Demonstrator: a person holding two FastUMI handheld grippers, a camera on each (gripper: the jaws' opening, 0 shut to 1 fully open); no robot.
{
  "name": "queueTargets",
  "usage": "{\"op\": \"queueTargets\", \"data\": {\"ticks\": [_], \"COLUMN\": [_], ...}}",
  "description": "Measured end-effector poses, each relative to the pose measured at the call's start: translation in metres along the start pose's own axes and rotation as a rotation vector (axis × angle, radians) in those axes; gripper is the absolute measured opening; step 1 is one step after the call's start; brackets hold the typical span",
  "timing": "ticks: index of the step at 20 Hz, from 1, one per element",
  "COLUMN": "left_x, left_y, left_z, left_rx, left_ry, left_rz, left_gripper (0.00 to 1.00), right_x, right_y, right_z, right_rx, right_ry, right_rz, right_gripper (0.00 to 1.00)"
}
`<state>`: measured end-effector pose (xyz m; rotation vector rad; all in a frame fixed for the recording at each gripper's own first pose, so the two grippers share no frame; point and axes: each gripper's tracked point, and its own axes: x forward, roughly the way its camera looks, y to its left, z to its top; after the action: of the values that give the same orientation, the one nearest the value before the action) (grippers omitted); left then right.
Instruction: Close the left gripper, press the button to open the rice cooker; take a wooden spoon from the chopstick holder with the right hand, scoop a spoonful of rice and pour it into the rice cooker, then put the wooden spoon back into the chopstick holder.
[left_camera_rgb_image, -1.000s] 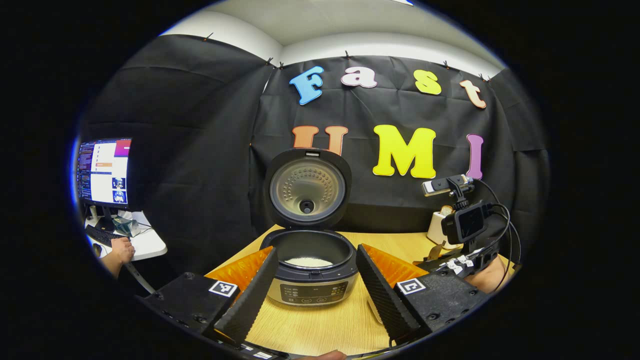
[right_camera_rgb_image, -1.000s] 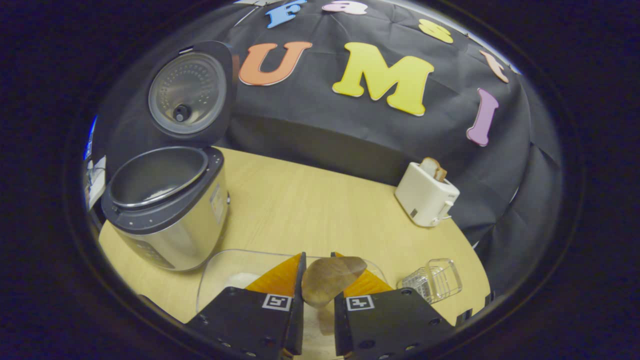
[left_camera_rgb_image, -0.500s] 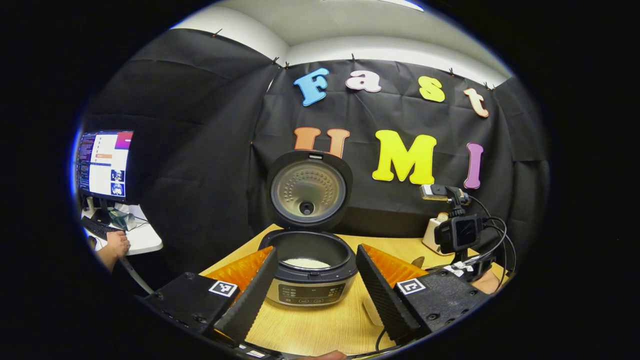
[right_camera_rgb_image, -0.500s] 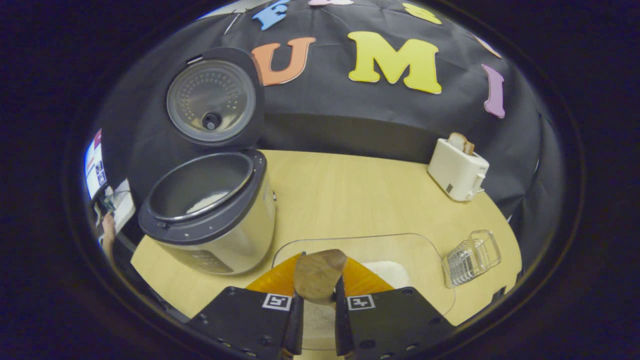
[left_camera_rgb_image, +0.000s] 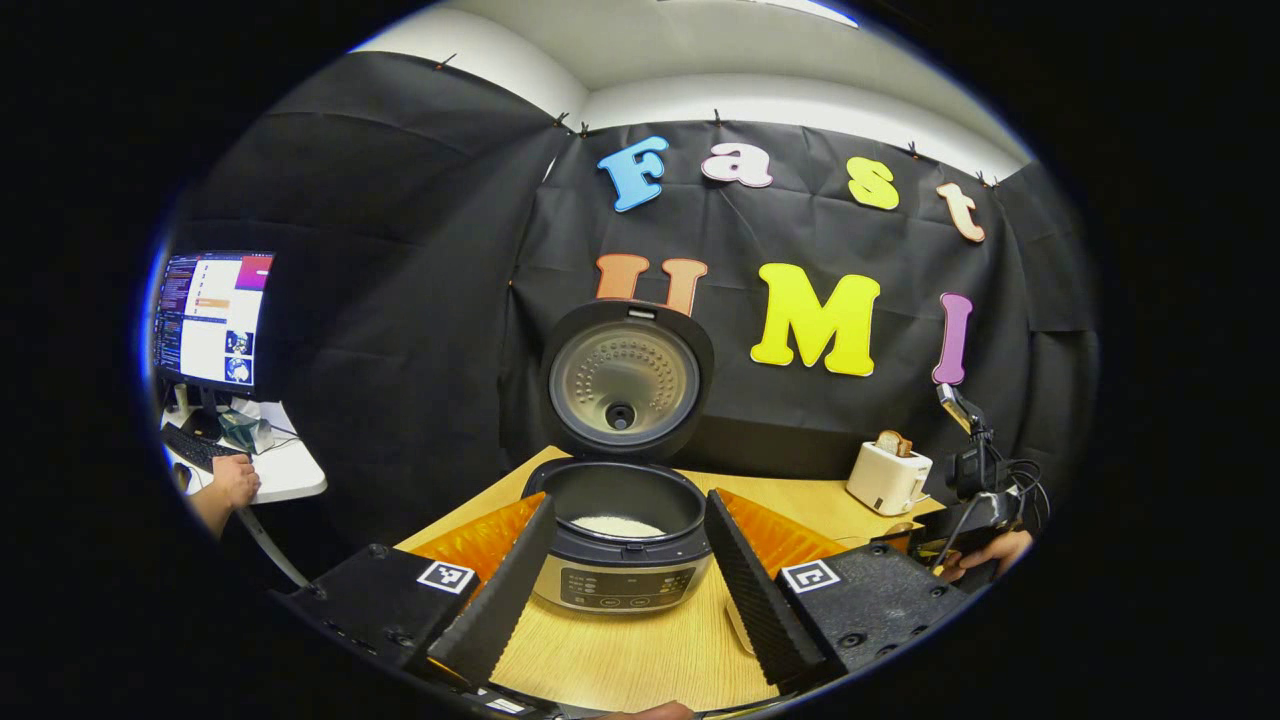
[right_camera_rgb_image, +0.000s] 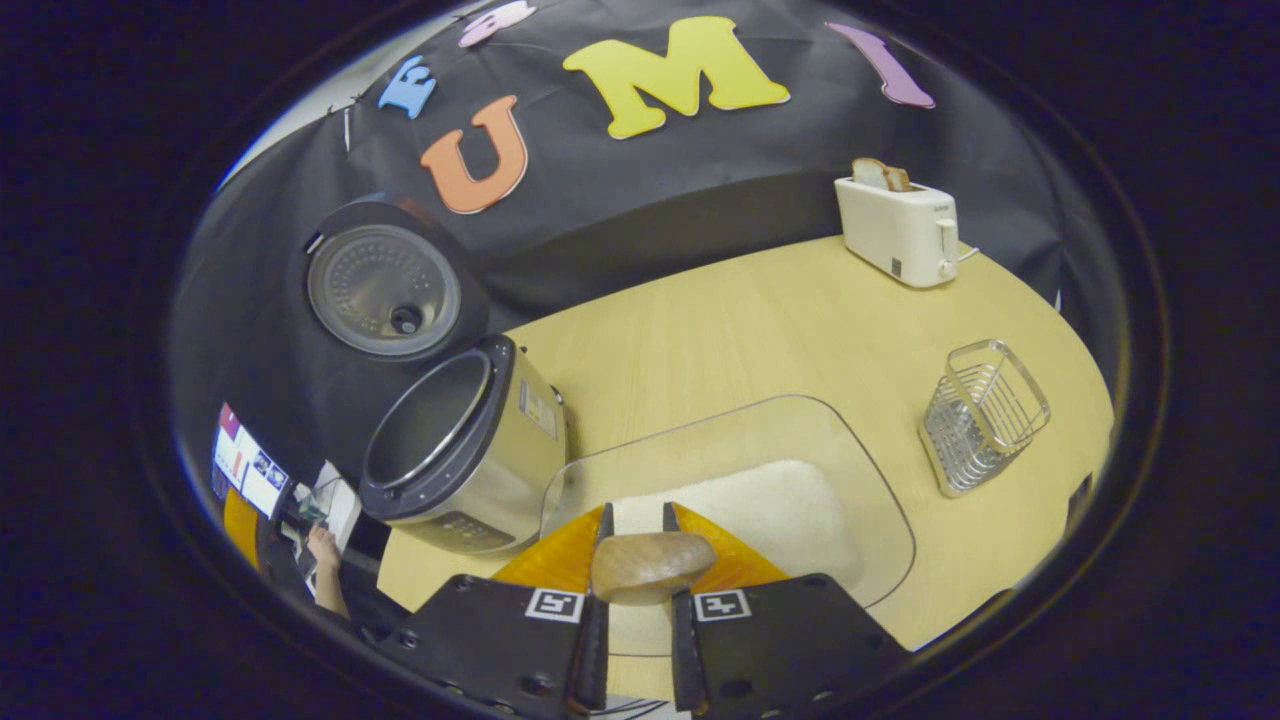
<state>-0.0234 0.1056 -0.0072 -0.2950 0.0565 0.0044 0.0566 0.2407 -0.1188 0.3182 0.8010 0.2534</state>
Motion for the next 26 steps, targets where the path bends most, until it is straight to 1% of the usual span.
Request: {"op": "queueTargets", "data": {"ticks": [1,2,4,6,7,8,10,11,12,13,15,17,18,19,22,26], "left_x": [0.000,0.000,-0.001,-0.001,-0.001,0.000,0.000,0.000,0.000,-0.001,0.000,0.001,0.001,0.001,0.001,0.002], "left_y": [-0.003,-0.006,-0.011,-0.015,-0.017,-0.019,-0.020,-0.019,-0.016,-0.014,-0.010,-0.006,-0.005,-0.003,-0.006,-0.012], "left_z": [0.000,0.000,-0.001,0.000,0.000,0.000,-0.001,-0.001,-0.001,-0.001,0.000,-0.001,-0.001,-0.002,-0.002,-0.002], "left_rx": [0.004,0.010,0.028,0.040,0.042,0.043,0.039,0.038,0.035,0.030,0.017,0.005,0.000,-0.002,-0.001,0.019], "left_ry": [0.000,0.000,0.000,-0.004,-0.005,-0.004,-0.001,-0.001,-0.001,-0.002,-0.002,-0.001,0.001,0.003,0.006,0.006], "left_rz": [-0.004,-0.008,-0.015,-0.024,-0.029,-0.034,-0.040,-0.038,-0.034,-0.029,-0.023,-0.019,-0.016,-0.014,-0.016,-0.030], "left_gripper": [0.95,0.95,0.95,0.95,1.00,0.95,0.95,0.95,0.95,0.95,0.95,0.95,1.00,0.95,0.95,0.95], "right_x": [-0.001,0.000,0.005,0.011,0.015,0.011,0.014,0.015,0.004,0.017,0.020,0.022,0.023,0.024,0.027,0.026], "right_y": [-0.005,-0.010,-0.020,-0.028,-0.031,-0.032,-0.030,-0.031,-0.032,-0.032,-0.028,-0.022,-0.018,-0.017,-0.013,-0.008], "right_z": [-0.002,-0.003,-0.008,-0.013,-0.018,-0.012,-0.017,-0.018,-0.018,-0.019,-0.020,-0.024,-0.027,-0.029,-0.033,-0.030], "right_rx": [-0.007,-0.021,-0.042,-0.066,-0.060,-0.043,0.014,0.045,0.097,0.135,0.178,0.223,0.258,0.298,0.377,0.500], "right_ry": [0.001,-0.001,0.010,0.018,0.020,0.014,0.010,0.015,0.016,0.027,0.049,0.079,0.103,0.127,0.175,0.181], "right_rz": [-0.005,-0.017,-0.038,-0.058,-0.057,-0.051,-0.022,-0.021,-0.013,-0.006,0.024,0.082,0.120,0.153,0.218,0.308], "right_gripper": [0.27,0.26,0.19,0.19,0.19,0.12,0.11,0.11,0.11,0.05,0.05,0.05,0.05,0.05,0.05,0.05]}}
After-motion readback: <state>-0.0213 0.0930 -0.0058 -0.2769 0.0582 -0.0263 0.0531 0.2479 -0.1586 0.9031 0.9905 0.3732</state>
